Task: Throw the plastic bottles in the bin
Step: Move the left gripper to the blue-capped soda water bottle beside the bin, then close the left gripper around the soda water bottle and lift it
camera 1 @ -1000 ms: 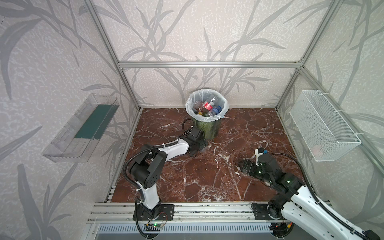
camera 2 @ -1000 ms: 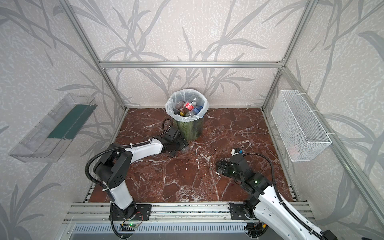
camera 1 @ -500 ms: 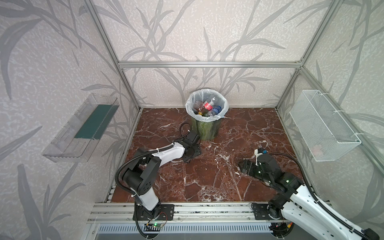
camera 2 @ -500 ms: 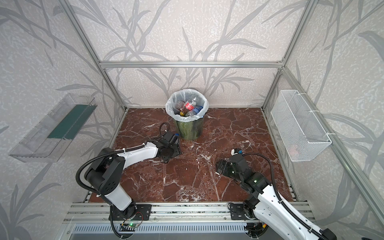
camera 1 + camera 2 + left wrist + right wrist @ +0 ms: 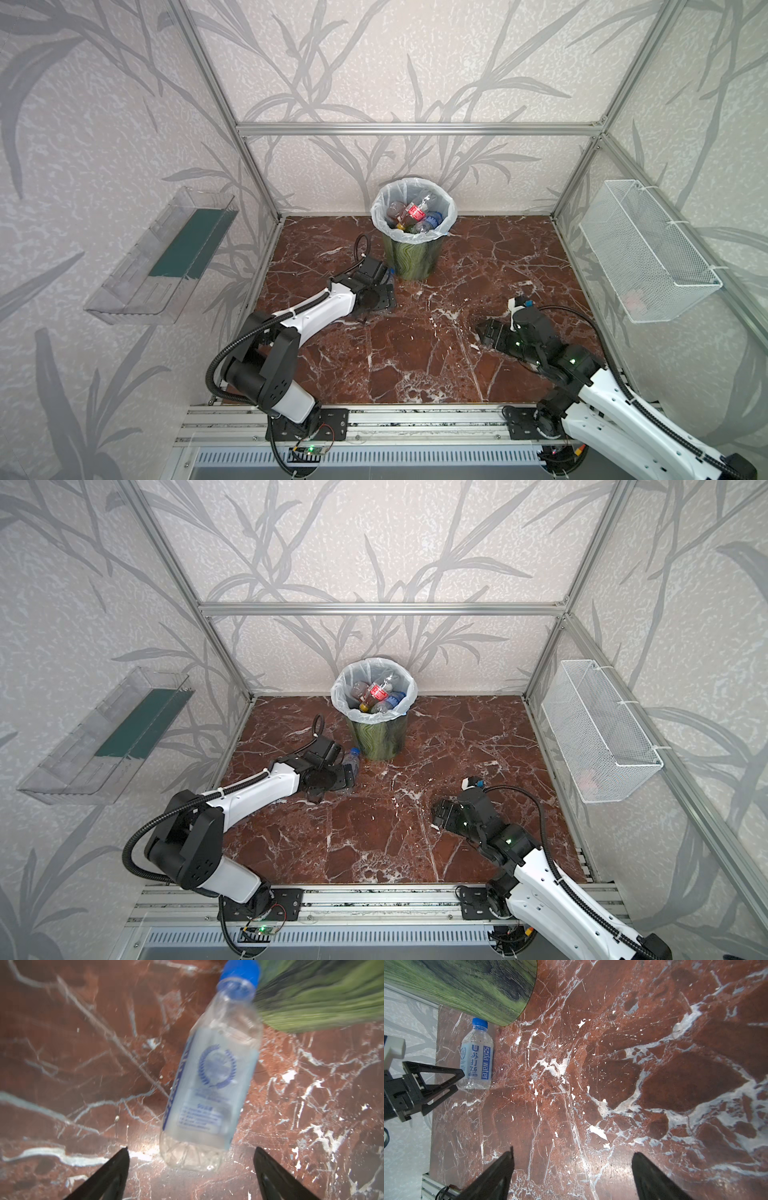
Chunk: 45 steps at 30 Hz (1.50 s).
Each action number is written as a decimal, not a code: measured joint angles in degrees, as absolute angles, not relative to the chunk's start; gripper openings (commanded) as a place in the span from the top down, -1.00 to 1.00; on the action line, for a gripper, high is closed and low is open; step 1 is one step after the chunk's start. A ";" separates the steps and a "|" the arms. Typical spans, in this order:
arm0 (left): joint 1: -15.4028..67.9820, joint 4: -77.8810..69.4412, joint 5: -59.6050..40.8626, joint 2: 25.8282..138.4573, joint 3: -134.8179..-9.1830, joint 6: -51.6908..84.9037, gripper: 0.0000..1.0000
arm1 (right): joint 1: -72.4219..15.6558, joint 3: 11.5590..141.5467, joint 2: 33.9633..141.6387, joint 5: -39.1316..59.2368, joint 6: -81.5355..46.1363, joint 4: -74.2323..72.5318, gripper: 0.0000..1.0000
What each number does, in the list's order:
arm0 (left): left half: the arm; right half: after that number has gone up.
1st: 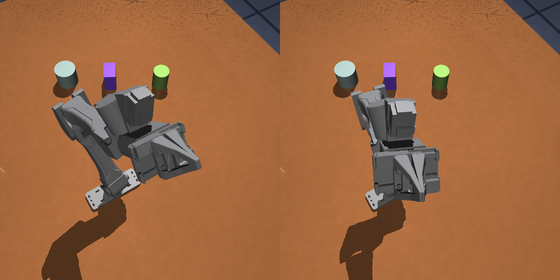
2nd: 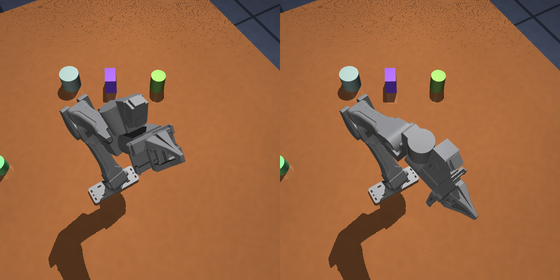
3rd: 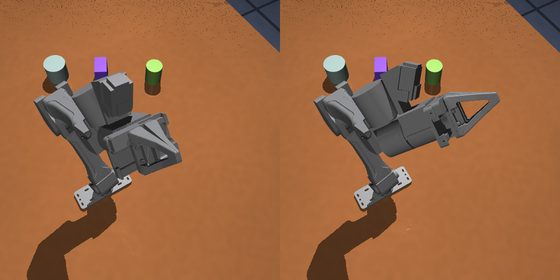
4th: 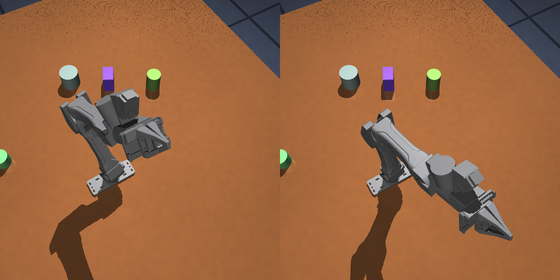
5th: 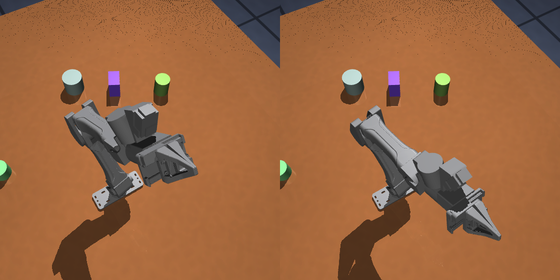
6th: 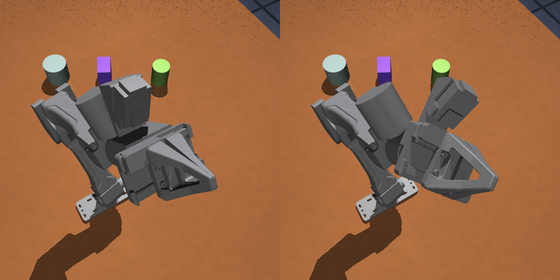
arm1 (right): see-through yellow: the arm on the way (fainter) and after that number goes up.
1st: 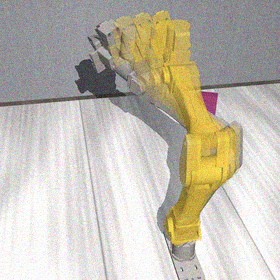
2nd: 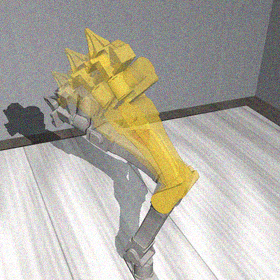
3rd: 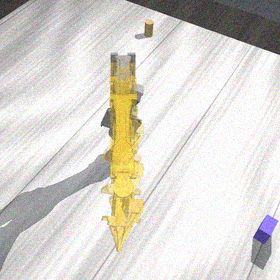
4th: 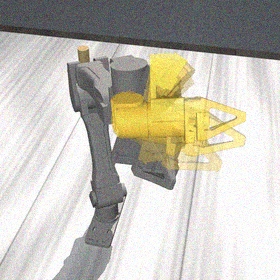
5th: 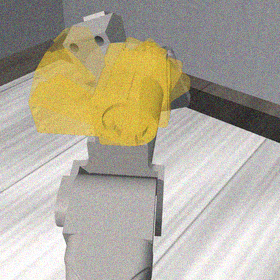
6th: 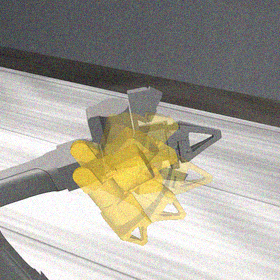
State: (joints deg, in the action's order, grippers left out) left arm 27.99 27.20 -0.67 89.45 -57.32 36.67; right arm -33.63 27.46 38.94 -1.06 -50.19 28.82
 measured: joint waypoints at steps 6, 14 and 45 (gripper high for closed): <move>27.88 27.97 -1.58 93.01 -61.84 31.03 -0.72 | -33.63 27.46 38.17 -1.06 -50.59 28.97 -0.72; 27.68 28.69 -0.82 98.67 -64.77 28.12 -0.60 | -33.63 27.46 37.41 -1.06 -50.81 29.45 -0.68; 33.06 28.73 0.80 76.49 -40.93 39.99 -0.07 | -33.61 27.24 38.70 -0.99 -50.92 29.82 -0.59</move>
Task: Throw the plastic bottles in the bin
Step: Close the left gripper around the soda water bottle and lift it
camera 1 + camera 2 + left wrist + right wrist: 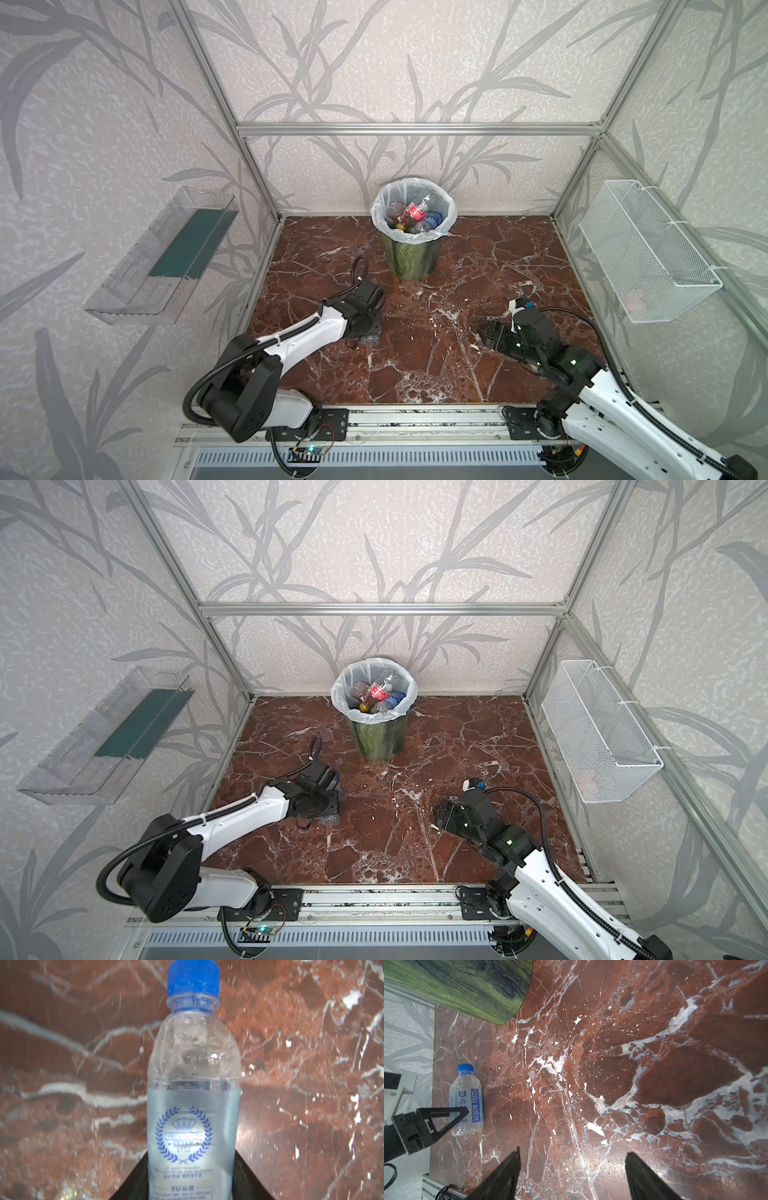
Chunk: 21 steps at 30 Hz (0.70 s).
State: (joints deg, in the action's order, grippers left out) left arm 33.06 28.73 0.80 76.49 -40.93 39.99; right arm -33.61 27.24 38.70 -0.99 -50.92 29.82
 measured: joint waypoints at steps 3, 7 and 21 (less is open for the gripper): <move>34.94 29.21 0.47 70.65 -36.62 43.13 -0.03 | -33.63 27.24 38.85 -0.99 -50.85 29.82 -0.59; 36.45 30.61 -0.71 62.00 -31.16 47.00 -0.03 | -33.63 27.24 39.88 -0.99 -50.76 29.82 -0.59; 36.82 33.93 -2.83 55.33 -27.20 52.18 -0.52 | -33.63 27.24 41.93 -0.93 -50.76 28.49 -0.58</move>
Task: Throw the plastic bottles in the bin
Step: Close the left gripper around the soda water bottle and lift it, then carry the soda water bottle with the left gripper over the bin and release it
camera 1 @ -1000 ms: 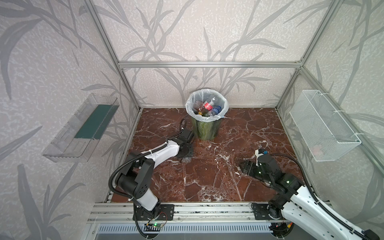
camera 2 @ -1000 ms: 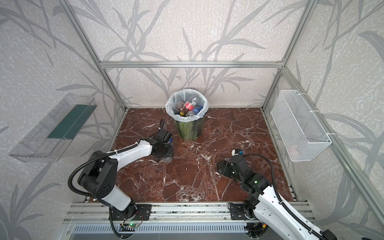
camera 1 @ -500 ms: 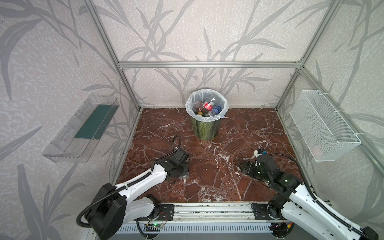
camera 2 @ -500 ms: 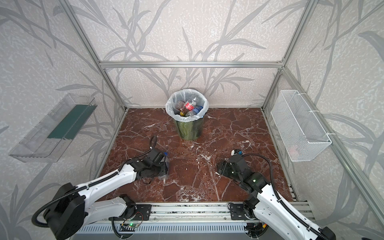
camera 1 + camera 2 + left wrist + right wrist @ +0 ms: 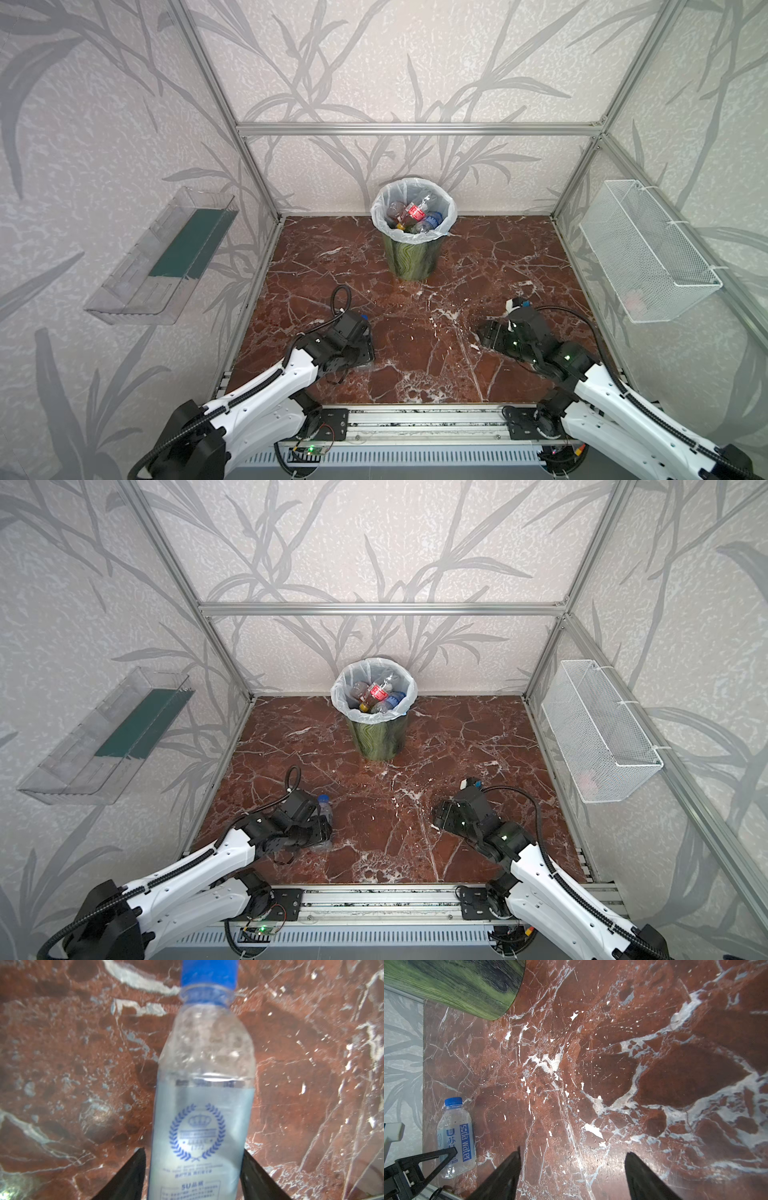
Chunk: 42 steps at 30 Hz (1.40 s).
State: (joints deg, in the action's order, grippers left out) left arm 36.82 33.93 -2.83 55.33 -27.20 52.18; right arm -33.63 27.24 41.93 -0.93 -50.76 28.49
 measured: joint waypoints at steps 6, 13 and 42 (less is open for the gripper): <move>37.12 34.94 -2.87 56.55 -27.22 52.51 -0.60 | -33.63 27.24 41.82 -0.95 -50.76 28.49 -0.58; 37.45 35.51 -2.83 56.77 -27.22 52.45 -0.35 | -33.63 27.24 41.80 -0.97 -50.74 28.49 -0.58; 32.45 35.86 -1.69 60.58 -58.22 46.37 -0.11 | -33.63 28.53 41.32 -1.26 -50.30 29.08 -0.58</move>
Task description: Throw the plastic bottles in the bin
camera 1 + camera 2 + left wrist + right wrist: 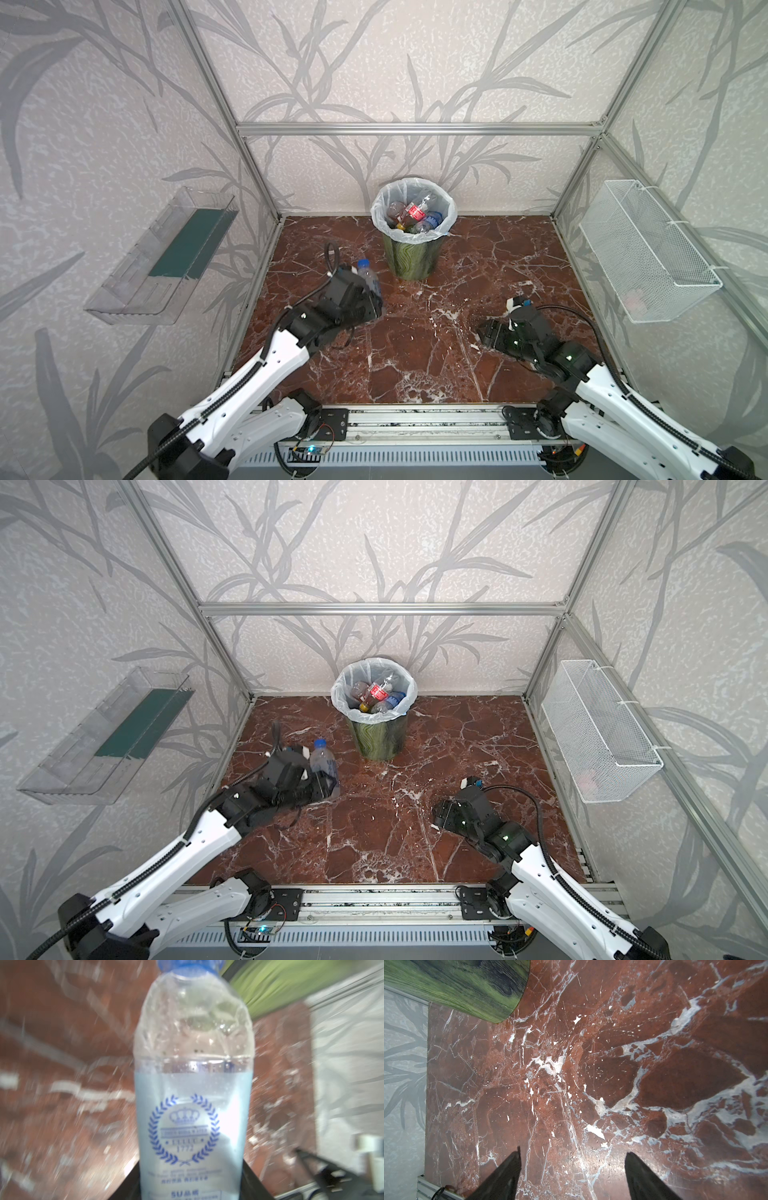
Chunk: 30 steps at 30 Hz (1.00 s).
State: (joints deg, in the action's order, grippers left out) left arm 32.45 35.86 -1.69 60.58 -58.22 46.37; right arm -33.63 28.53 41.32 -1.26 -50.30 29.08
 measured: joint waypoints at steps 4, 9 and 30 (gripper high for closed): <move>28.27 36.10 -4.89 76.14 -85.30 41.76 -0.27 | -33.63 30.70 40.49 -1.85 -49.82 30.22 -0.58; 24.82 43.27 -7.68 100.12 -127.90 38.15 -0.71 | -33.26 33.91 39.66 -2.70 -49.17 32.36 -0.59; 20.93 44.34 -0.10 55.13 -72.27 38.26 -0.88 | -32.86 32.12 40.38 -2.90 -48.62 32.36 -0.61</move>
State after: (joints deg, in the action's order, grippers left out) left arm 20.93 44.34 -0.10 55.13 -72.27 38.26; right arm -32.86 32.12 40.38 -2.90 -48.62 32.36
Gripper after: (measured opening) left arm 0.941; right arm 0.802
